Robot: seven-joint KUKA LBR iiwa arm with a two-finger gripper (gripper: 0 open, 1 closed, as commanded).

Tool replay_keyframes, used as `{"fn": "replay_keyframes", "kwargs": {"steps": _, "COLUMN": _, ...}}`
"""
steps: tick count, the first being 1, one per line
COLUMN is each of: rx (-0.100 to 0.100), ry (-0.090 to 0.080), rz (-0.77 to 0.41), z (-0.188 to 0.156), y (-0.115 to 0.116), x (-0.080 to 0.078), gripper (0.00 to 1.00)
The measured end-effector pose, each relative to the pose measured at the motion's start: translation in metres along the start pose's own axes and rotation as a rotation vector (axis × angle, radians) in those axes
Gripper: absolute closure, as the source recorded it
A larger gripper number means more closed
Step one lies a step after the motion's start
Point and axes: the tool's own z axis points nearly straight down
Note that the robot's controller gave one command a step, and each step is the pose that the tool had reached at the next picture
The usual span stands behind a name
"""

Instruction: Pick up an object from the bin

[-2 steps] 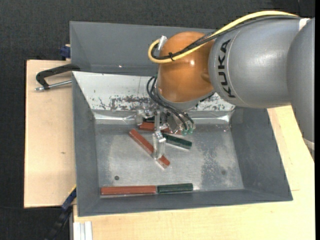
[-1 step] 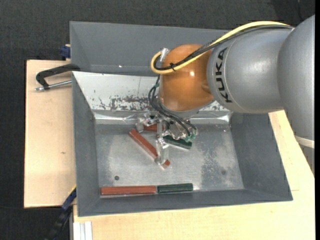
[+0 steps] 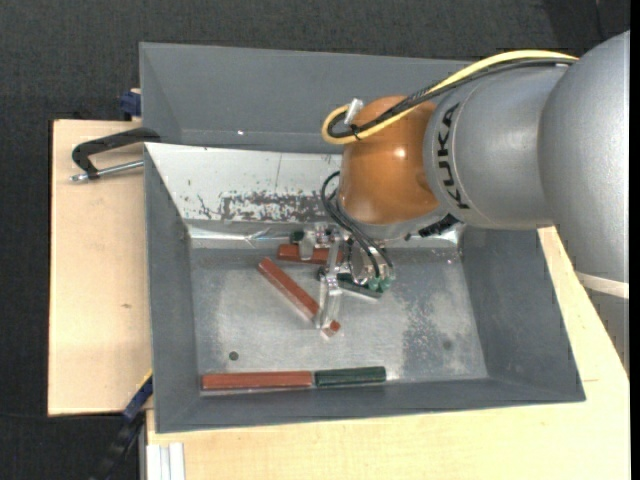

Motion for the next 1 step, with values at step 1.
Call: {"fn": "replay_keyframes", "kwargs": {"steps": 1, "rx": 0.002, "ry": -0.007, "rz": -0.014, "z": 0.0151, "y": 0.0272, "x": -0.0162, "gripper": 0.0}}
